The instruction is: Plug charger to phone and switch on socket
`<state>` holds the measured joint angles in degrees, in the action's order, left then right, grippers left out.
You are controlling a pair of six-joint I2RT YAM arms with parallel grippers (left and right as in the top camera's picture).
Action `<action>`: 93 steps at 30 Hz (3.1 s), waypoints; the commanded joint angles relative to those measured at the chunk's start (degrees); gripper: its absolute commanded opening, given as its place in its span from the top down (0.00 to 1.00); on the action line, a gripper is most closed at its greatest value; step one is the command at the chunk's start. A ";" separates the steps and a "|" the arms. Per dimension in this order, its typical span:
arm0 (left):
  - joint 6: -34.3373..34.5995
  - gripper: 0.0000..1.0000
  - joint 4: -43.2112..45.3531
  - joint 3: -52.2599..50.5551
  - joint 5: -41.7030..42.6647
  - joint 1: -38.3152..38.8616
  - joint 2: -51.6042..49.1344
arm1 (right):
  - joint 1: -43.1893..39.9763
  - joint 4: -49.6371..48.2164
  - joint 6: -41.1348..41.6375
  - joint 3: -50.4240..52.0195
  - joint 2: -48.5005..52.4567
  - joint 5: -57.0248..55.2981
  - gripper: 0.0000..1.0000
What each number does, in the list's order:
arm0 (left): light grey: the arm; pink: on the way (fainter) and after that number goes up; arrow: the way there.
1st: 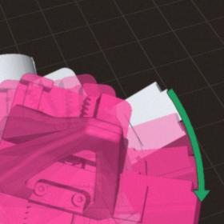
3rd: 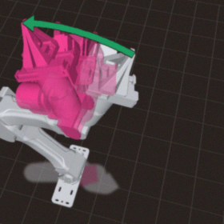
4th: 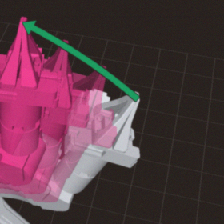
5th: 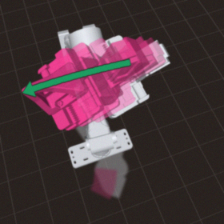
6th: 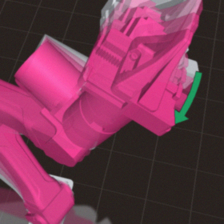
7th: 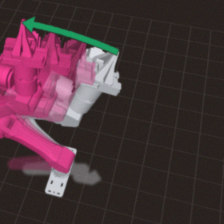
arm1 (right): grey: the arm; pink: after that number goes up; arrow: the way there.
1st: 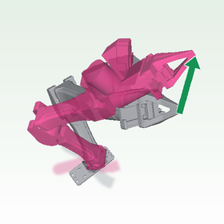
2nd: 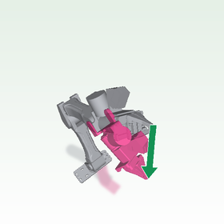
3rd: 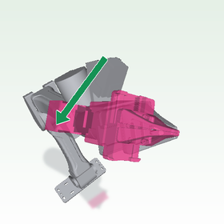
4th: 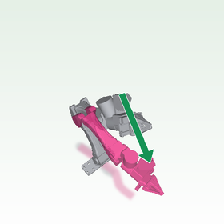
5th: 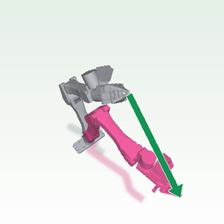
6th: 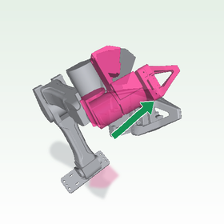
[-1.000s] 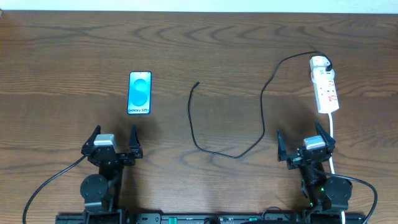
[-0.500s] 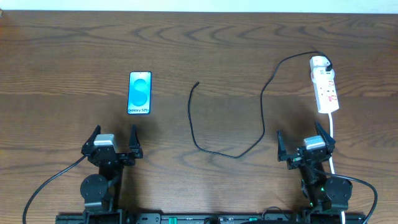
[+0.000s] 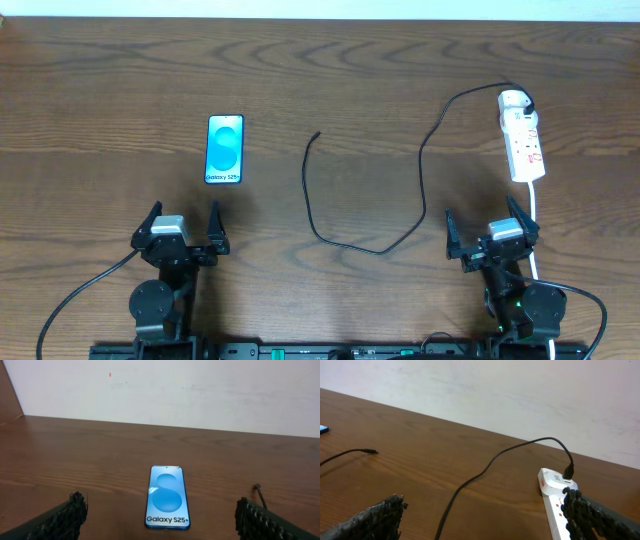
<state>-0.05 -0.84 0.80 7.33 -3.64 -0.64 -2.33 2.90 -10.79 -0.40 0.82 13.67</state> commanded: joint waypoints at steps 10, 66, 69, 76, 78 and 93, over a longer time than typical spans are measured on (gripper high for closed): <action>-0.57 0.04 -2.51 -0.57 0.96 0.24 0.04 | 0.66 0.31 0.66 0.09 -0.48 0.37 0.01; 2.69 0.04 7.23 28.85 2.84 0.07 -45.20 | 0.66 0.31 0.66 0.09 -0.48 0.37 0.01; 2.69 0.04 6.60 31.71 5.20 0.09 -48.89 | 0.66 0.31 0.66 0.09 -0.48 0.37 0.01; 2.64 0.04 -4.55 41.99 7.21 0.07 -57.68 | 0.66 0.31 0.68 0.09 -0.48 0.37 0.01; 2.67 0.04 -7.65 45.79 7.26 0.07 -60.39 | 0.66 0.31 0.66 0.09 -0.48 0.37 0.01; 2.64 0.04 -34.16 77.77 8.72 1.46 -83.01 | 0.66 0.31 0.66 0.09 -0.48 0.37 0.01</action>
<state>1.93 -32.12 73.38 15.18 -2.87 -80.01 -2.33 2.92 -10.79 -0.40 0.71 13.65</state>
